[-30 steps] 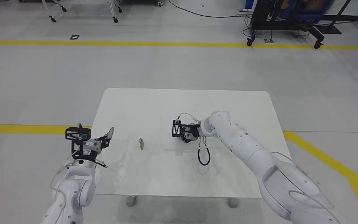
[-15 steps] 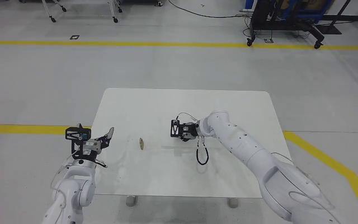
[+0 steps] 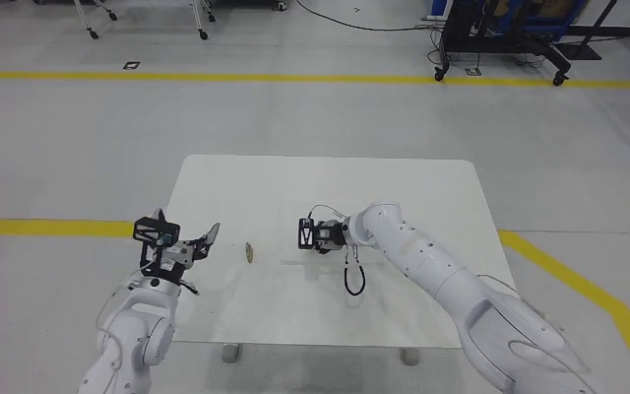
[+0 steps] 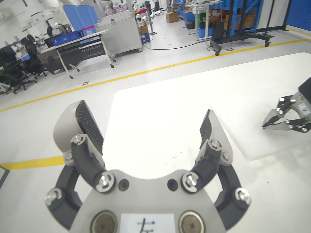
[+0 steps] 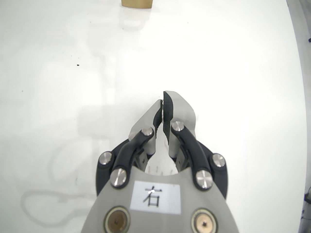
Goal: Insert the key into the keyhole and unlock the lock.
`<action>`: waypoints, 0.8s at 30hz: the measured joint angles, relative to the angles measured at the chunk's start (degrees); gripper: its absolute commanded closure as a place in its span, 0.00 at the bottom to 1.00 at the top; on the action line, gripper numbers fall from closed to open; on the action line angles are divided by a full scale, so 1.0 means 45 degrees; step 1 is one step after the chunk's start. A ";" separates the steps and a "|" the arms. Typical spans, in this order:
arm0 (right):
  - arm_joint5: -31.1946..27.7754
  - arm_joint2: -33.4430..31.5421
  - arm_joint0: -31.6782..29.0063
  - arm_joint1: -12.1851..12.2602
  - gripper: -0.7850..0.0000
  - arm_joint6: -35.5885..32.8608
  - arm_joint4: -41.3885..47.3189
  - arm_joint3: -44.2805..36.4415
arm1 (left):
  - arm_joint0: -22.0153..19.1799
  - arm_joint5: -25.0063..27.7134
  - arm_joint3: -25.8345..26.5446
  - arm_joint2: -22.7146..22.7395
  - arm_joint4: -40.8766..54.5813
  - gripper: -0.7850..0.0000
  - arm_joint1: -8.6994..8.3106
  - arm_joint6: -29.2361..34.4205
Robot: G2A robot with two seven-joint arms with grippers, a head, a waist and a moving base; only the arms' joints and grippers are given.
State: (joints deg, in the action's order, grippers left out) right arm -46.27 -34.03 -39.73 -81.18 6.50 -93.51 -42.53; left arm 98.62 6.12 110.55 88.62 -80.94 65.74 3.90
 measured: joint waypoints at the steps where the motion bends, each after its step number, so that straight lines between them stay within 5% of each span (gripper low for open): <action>1: 0.0109 -0.0035 -0.0077 0.0078 1.00 0.0222 -0.0199 -0.0138 | -0.0166 0.0258 0.0180 -0.0160 -0.0157 0.00 -0.0005 0.0291; 8: 0.0705 -0.0434 -0.0697 0.0716 1.00 0.1864 -0.1512 -0.1126 | -0.2374 0.1072 0.0284 -0.1956 -0.1717 0.00 0.0088 0.3355; 14: 0.0724 -0.0776 -0.1174 0.1154 1.00 0.2578 -0.2176 -0.1783 | -0.4486 0.1914 -0.0835 -0.3926 -0.2472 0.00 0.0320 0.5865; 24: 0.0694 -0.1525 -0.1916 0.1744 1.00 0.2911 -0.2622 -0.3241 | -0.7091 0.1426 -0.3650 -0.6559 -0.3222 0.00 0.0935 0.7175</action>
State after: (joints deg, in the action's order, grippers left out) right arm -43.14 -40.89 -48.35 -73.33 19.60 -105.31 -57.11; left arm 66.71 12.54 94.13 59.11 -95.44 69.95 36.19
